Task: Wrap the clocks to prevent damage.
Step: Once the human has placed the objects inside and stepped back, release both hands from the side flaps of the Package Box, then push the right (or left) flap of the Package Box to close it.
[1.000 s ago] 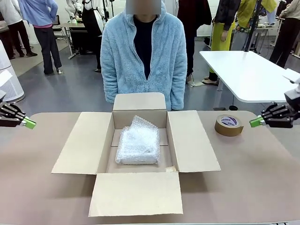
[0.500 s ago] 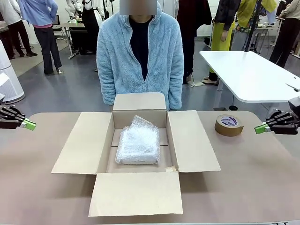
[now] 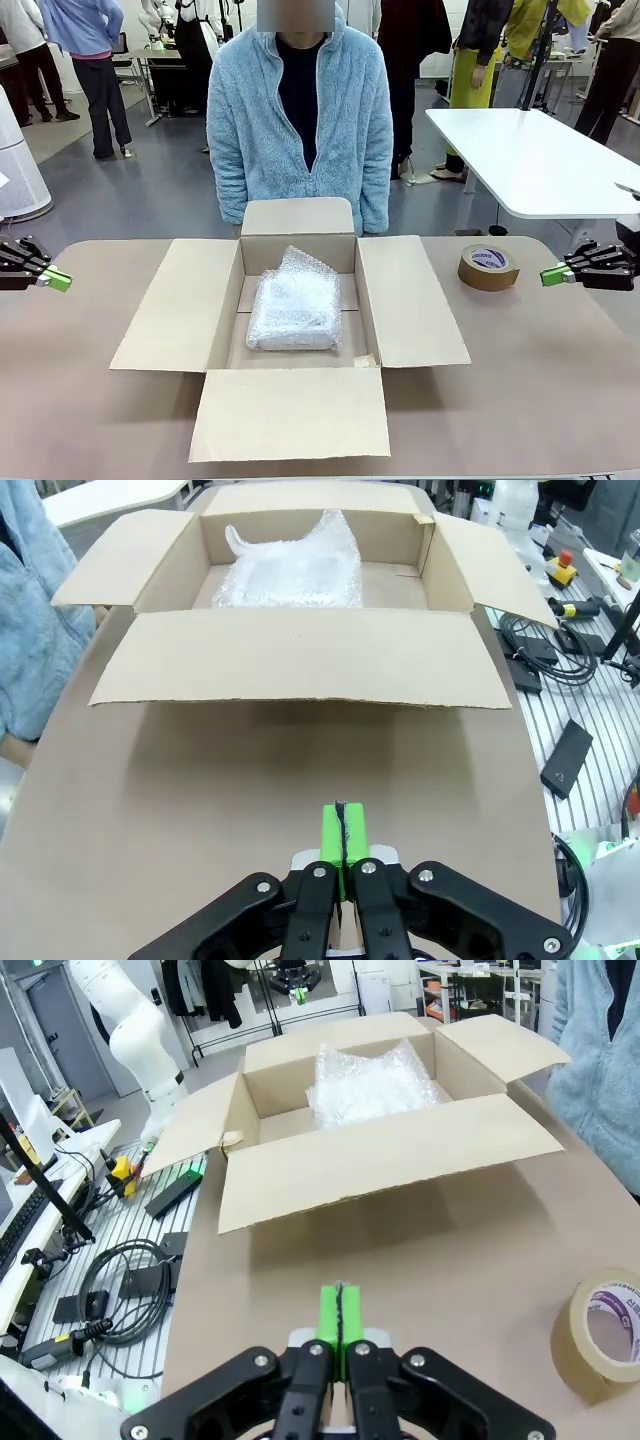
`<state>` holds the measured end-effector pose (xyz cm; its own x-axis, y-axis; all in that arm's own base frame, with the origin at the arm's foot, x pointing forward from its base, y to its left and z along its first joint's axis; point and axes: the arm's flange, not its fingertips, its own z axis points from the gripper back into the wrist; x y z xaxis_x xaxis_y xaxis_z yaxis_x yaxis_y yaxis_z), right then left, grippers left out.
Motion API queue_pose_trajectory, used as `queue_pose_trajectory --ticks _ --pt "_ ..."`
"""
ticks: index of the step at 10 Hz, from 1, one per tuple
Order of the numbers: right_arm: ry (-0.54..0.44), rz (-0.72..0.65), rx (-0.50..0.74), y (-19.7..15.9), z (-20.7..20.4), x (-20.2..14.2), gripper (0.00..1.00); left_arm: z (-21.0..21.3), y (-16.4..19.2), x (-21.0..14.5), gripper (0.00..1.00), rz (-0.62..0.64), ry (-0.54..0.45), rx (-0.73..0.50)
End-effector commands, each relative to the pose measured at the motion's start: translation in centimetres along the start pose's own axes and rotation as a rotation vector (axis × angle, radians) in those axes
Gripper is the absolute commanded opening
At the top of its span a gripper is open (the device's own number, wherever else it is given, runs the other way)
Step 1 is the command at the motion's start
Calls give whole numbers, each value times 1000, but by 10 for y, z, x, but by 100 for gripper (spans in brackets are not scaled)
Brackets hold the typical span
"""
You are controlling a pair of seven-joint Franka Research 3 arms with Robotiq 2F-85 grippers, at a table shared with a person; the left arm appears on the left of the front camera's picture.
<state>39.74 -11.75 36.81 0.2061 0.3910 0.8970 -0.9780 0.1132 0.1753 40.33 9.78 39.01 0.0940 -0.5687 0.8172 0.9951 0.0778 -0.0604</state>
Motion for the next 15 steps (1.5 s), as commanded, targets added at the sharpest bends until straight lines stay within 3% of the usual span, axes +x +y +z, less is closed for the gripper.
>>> queue_pose_trajectory --ticks 1,15 --pt "37 23 -11 5 1 10 1 2 1 7 0 22 16 24" --pt "37 23 -11 5 1 10 1 2 1 7 0 22 16 24"
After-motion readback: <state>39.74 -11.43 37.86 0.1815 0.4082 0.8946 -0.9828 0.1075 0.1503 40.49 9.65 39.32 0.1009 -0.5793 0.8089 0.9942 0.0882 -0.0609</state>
